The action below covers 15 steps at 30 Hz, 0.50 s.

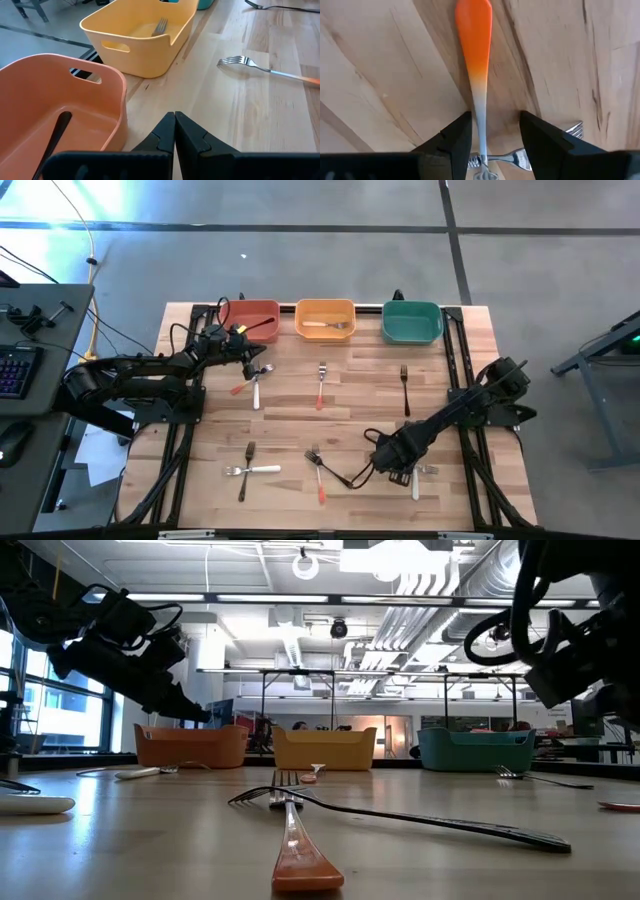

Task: Sort silverware by color (type)
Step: Put the bottom right orange fork into the green bin

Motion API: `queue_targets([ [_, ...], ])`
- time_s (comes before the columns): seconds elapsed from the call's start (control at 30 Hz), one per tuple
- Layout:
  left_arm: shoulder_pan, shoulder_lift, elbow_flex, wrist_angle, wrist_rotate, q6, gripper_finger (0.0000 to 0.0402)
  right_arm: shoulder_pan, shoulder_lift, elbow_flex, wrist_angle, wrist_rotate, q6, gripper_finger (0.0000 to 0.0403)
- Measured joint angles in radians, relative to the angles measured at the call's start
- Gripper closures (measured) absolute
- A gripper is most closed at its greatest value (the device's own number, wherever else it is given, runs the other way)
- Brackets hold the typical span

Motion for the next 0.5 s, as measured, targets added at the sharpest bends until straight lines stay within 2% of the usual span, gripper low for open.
queue_targets([
  [0.17, 0.000, 0.000, 0.000, -0.002, 0.000, 0.000, 0.0401, -0.025, 0.002, -0.004, -0.004, -0.014, -0.042, 0.0280],
  [0.43, 0.000, 0.000, 0.000, -0.003, 0.000, -0.001, 0.0401, -0.064, 0.003, -0.005, -0.003, -0.040, -0.130, 0.0387],
  [0.5, 0.000, 0.000, 0.000, -0.003, 0.000, -0.001, 0.0401, -0.075, 0.004, -0.004, -0.004, -0.056, -0.144, 0.0396],
])
